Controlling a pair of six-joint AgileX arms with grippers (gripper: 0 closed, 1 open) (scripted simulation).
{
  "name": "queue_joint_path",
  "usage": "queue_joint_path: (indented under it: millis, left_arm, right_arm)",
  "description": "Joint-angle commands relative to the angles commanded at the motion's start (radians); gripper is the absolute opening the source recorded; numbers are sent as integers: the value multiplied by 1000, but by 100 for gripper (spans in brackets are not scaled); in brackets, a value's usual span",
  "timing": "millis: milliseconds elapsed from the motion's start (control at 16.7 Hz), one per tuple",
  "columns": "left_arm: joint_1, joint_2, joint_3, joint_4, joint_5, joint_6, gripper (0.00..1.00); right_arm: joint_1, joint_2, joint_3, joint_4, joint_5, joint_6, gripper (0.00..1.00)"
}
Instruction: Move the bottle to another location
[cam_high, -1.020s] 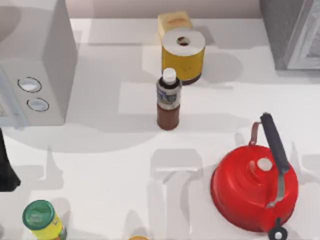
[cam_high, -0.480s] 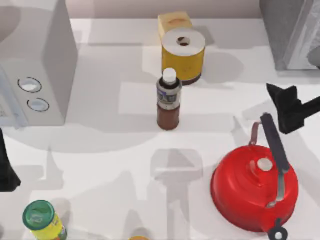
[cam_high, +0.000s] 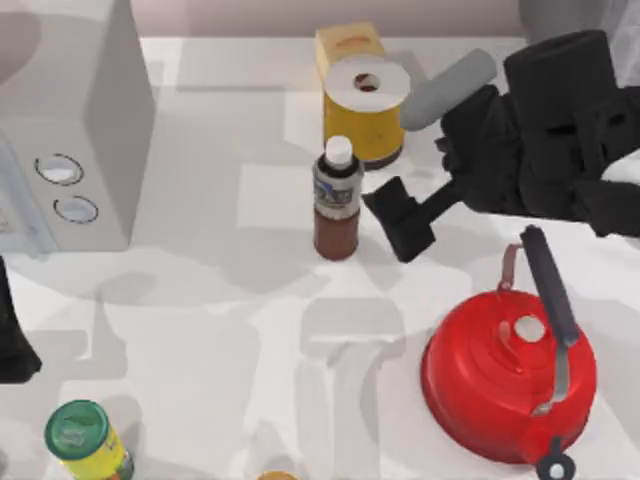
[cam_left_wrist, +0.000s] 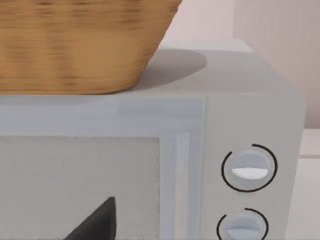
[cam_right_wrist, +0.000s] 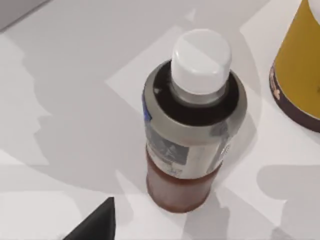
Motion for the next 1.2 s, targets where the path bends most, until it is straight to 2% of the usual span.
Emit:
queue_joint_path:
  millis: [600, 1200]
  left_arm:
    - [0, 0, 0, 0, 0, 0, 100]
    - [0, 0, 0, 0, 0, 0, 100]
  right_arm:
    - [22, 87, 43, 3, -11, 2, 100]
    - [56, 430, 243, 147, 18, 25, 100]
